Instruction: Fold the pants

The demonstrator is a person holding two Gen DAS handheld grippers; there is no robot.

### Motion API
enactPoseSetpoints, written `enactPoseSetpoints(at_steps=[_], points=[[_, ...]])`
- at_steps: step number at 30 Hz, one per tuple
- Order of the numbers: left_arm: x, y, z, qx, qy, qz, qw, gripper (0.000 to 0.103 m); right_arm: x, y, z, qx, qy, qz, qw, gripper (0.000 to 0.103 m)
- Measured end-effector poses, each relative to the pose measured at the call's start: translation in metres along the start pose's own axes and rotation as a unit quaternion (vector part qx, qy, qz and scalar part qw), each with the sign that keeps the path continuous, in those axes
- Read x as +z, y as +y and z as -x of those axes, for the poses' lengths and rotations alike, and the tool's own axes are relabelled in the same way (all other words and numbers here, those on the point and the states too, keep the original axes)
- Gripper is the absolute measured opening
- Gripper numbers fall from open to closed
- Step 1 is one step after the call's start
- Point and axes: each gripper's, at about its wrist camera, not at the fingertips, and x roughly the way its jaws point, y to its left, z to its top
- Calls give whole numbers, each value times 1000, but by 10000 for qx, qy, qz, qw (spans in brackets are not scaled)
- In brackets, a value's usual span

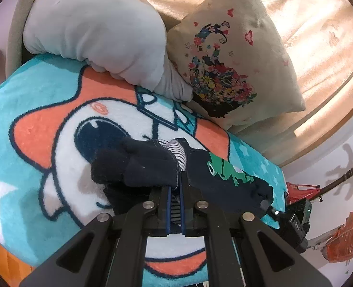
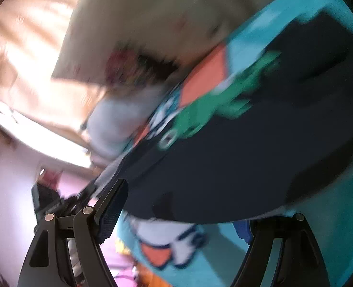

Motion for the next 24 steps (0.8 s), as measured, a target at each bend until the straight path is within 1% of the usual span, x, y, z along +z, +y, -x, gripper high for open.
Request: enactPoseSetpoints(at_steps=[2,4,5,7,8,9,10,12,16,19,21,24], points=[[-1,1,-3,-5,13,14,10000,5,9,-12,18,-227,-211,-93,9995,78],[-2,2,-5,8,30,36,10000,5,16,-22,28,-486,-332,-169,9981,65],[-2,2,-5,16,37,46,10000,5,19,-26,30,-532,-356,-214,9977,62],[-2,4,-7,45,46,68,10000,5,22,-28,32,-627,-347,-255,9971,44],[-1,5,-7,56,43,77,9999,5,22,-29,32,-724,-351,-233,9965,39],[0,6,-7,75,37,79,9999,5,21,-29,32,-784,-349,-192,9961,28],[1,7,-7,94,29,79,9999,5,21,-29,31,-824,-331,-156,9959,19],[3,8,-8,117,23,96,9999,5,22,-27,32,-862,-264,-96,9959,11],[14,11,-12,150,0,156,9998,5,33,-12,30,-717,-256,17,9971,10],[30,9,-18,183,-50,187,9996,5,54,1,33,-571,-273,75,9980,10],[49,7,-28,231,-62,221,9995,5,73,10,30,-604,-293,150,9976,10],[78,5,-49,386,-18,280,9989,5,107,25,13,-955,-313,478,9938,10]])
